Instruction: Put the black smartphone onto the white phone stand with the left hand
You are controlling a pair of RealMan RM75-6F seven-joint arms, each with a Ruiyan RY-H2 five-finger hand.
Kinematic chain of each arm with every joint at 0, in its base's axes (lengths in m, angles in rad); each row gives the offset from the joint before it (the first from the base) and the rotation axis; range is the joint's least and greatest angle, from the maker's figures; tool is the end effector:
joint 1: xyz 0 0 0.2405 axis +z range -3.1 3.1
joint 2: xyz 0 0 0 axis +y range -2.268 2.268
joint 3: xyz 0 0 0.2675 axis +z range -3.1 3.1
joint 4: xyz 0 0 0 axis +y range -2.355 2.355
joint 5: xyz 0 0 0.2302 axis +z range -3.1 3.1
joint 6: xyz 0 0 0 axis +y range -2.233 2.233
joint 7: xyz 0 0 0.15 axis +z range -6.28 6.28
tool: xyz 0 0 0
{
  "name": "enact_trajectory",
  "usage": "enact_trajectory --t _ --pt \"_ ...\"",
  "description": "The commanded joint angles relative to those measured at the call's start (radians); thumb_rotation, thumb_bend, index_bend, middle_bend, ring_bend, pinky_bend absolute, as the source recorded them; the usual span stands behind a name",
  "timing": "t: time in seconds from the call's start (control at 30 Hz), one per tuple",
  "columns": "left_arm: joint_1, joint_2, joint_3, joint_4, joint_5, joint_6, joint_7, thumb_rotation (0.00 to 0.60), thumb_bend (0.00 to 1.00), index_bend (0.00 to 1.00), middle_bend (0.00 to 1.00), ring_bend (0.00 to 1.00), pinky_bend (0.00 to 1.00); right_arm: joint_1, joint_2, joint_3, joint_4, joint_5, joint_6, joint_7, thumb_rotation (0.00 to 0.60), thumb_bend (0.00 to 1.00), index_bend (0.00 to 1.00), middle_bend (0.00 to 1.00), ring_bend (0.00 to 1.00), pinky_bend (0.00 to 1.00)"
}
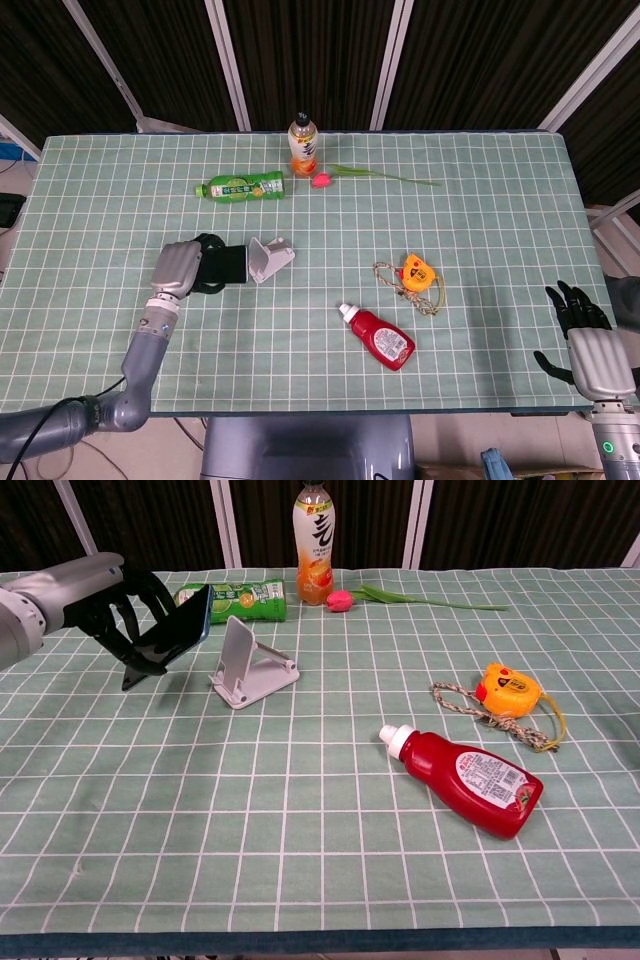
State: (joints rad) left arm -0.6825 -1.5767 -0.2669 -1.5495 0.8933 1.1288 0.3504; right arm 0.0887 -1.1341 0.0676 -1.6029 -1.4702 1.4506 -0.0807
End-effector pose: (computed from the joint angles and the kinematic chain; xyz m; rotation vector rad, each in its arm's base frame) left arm -0.1643 0.3643 -0.0159 -1.5068 -1.1761 -1.0048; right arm -0.3334 -0.1949 0.1410 1.3949 -0.8709 0.8314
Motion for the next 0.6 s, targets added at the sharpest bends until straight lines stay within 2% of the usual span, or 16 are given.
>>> enact_trajectory --t 0.03,0.23,0.27,0.3,0.6 --pt "0.003 -0.045 -0.052 -0.027 -0.042 0.046 -0.029 0.600 0.24 0.50 0.59 0.45 0.55 0.000 0.000 0.000 0.000 0.000 0.000 0.000 0.600 0.31 0.05 0.00 0.00 0.18" --pt "-0.003 -0.128 -0.148 -0.067 -0.171 0.106 -0.059 0.600 0.24 0.50 0.59 0.45 0.55 0.001 0.000 0.000 0.000 0.000 -0.001 0.000 0.600 0.31 0.05 0.00 0.00 0.18" --pt "0.005 -0.155 -0.185 -0.088 -0.211 0.119 -0.105 0.600 0.24 0.50 0.59 0.45 0.55 0.001 0.001 0.000 0.000 0.000 -0.002 0.001 0.600 0.31 0.05 0.00 0.00 0.18" --pt "0.004 -0.171 -0.199 -0.092 -0.226 0.132 -0.113 0.600 0.24 0.50 0.59 0.45 0.55 0.001 0.001 -0.001 0.000 0.000 -0.002 0.001 0.600 0.31 0.05 0.00 0.00 0.18" --pt "-0.002 -0.223 -0.234 -0.093 -0.255 0.170 -0.134 0.600 0.24 0.50 0.59 0.45 0.55 0.000 0.001 -0.001 0.001 -0.002 -0.001 0.005 0.600 0.31 0.05 0.00 0.00 0.18"
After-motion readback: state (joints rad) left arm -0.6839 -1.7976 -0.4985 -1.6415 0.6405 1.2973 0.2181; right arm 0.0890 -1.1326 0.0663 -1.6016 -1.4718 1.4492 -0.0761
